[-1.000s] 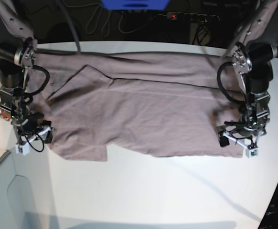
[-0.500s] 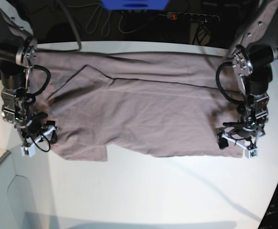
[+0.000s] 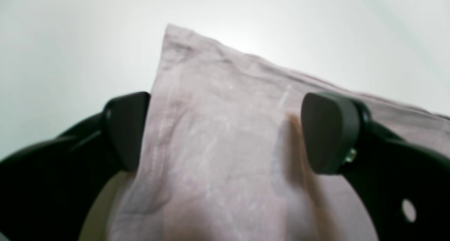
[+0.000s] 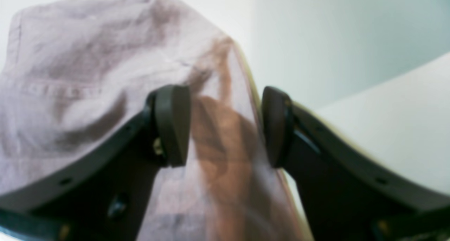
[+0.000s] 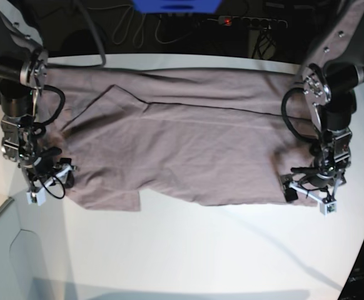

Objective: Layout the t-shirt on the table in an organized manner, then fold the t-shirt properly
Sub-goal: 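Grasp the hem edge corners with both grippers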

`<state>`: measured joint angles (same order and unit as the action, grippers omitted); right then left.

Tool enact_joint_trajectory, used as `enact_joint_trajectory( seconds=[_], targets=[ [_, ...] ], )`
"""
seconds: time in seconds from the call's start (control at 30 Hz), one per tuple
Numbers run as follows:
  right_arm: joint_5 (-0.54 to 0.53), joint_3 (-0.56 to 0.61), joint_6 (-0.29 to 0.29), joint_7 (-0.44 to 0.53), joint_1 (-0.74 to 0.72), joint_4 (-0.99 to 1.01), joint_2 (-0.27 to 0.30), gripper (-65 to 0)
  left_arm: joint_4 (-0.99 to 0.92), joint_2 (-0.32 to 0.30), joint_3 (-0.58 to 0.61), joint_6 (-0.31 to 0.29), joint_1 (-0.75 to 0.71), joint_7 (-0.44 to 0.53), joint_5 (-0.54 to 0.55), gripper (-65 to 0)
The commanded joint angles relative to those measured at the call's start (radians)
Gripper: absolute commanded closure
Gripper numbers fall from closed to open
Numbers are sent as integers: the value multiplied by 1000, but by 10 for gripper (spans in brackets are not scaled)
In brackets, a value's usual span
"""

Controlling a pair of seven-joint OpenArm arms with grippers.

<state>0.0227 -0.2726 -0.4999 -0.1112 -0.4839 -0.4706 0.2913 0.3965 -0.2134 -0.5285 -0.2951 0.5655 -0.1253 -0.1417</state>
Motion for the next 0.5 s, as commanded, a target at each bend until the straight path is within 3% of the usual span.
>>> enact_joint_trajectory(
  seconds=[0.0,0.2,0.33,0.47],
  targets=[
    [-4,-1,0,5,-31,-12,13,-330,15,-16,-2,3,32,25,7,-650],
    [-4,-1,0,5,-31,-9,12,-330,15,-17,6,6,32,25,0,-650],
    [-4,-1,0,5,-31,-9,12,-330,14,-17,8,95,32,25,-2,-650],
    [-4,-1,0,5,-31,-9,12,-330,14,-17,8,121,32,25,-2,-650]
  ],
)
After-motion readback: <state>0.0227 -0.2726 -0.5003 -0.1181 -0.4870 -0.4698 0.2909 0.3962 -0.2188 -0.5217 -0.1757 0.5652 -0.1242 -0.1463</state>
